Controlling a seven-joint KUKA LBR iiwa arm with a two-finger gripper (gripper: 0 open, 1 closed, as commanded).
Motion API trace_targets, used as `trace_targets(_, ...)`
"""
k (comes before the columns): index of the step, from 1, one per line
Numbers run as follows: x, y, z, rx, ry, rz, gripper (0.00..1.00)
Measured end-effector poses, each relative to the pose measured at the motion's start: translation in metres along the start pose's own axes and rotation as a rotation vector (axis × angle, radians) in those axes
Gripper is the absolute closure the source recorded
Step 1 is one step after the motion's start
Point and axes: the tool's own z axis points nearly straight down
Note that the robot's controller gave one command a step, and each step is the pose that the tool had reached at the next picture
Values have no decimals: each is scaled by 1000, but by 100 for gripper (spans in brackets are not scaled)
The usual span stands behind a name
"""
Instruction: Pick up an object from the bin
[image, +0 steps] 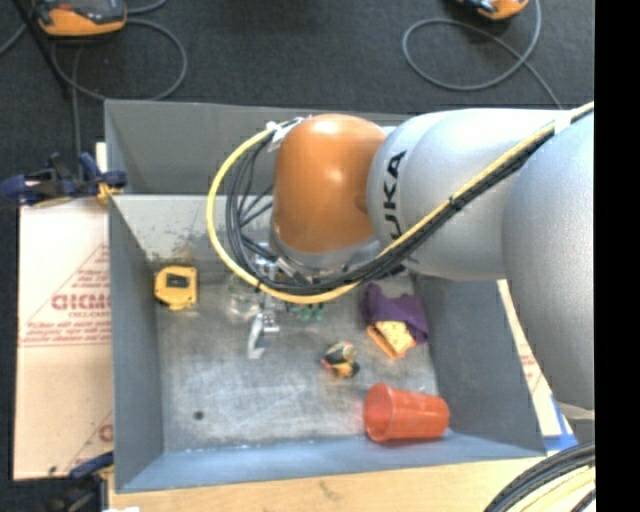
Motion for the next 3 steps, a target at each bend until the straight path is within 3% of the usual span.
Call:
trace_targets(1,-3,-30,53,0,-9,-32,0)
trace_targets(2,17,-43,80,3,5,54,0)
trace_targets(3,30,-95,49,1,1,-67,100)
